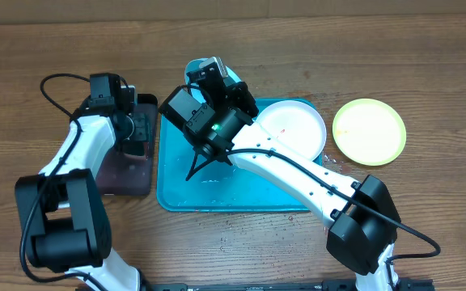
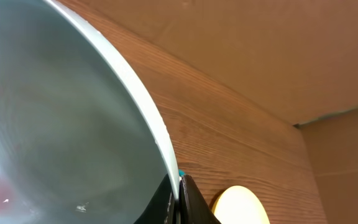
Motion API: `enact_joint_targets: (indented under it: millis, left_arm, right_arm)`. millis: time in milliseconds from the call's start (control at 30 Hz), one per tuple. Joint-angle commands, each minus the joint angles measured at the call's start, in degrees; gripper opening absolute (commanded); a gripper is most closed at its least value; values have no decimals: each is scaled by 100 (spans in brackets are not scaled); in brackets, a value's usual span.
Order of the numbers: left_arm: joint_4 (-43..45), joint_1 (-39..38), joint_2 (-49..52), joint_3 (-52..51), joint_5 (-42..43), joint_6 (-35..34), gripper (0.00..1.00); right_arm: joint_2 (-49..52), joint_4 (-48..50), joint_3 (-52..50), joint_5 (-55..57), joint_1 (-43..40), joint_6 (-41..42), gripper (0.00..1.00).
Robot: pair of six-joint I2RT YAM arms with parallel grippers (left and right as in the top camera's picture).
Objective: Clean dirty plates on tray and stack at the side
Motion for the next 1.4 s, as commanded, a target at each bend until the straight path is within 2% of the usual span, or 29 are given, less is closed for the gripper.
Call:
enact_joint_targets:
  millis: [0, 67, 267, 333, 367, 400, 667, 700, 767, 800, 833, 967, 1167, 1267, 1367]
  left_arm:
    - [90, 35, 289, 111, 7, -57, 66]
    - [210, 35, 380, 111, 9, -59, 64]
    - [544, 35, 533, 111, 81, -57, 40]
    - [553, 35, 568, 111, 120, -57, 24]
    - [535, 35, 575, 111, 116, -57, 11]
    - [533, 35, 577, 111, 116, -57, 4]
    - [385, 52, 302, 339, -52, 20, 4]
    - [306, 55, 247, 420, -55, 63, 9]
    - [114, 59, 195, 542, -52, 96, 64]
    - [26, 59, 192, 566, -52, 96, 79]
    - [-61, 59, 192, 566, -50, 96, 81]
    - [-490, 57, 210, 466, -39, 94, 78]
    - [-542, 57, 212, 127, -37, 92, 71]
    - [-531, 57, 212, 33, -35, 90, 53]
    - [-595, 59, 214, 13, -37, 92, 41]
  right_arm:
    - [-116, 44, 109, 271, 13, 24, 4]
    - [-116, 42, 109, 264, 13, 26, 4]
    - [-116, 48, 109, 175, 13, 44, 4]
    - [-116, 46, 109, 142, 13, 44, 4]
    - [-116, 46, 109, 142, 13, 44, 4]
    - [-116, 48, 109, 144, 13, 44, 4]
    - [-116, 48, 109, 146, 13, 42, 4]
    - [-116, 46, 109, 144, 13, 42, 4]
    - [-114, 46, 109, 144, 13, 42, 4]
    - [-116, 46, 109, 144, 13, 42, 4]
    - [-116, 48, 109, 144, 13, 42, 4]
    - [-116, 68, 109, 144, 13, 42, 4]
    - [-116, 68, 109, 144, 13, 42, 4]
    - [-114, 70, 109, 144, 13, 42, 4]
    - [-116, 68, 109, 144, 13, 42, 4]
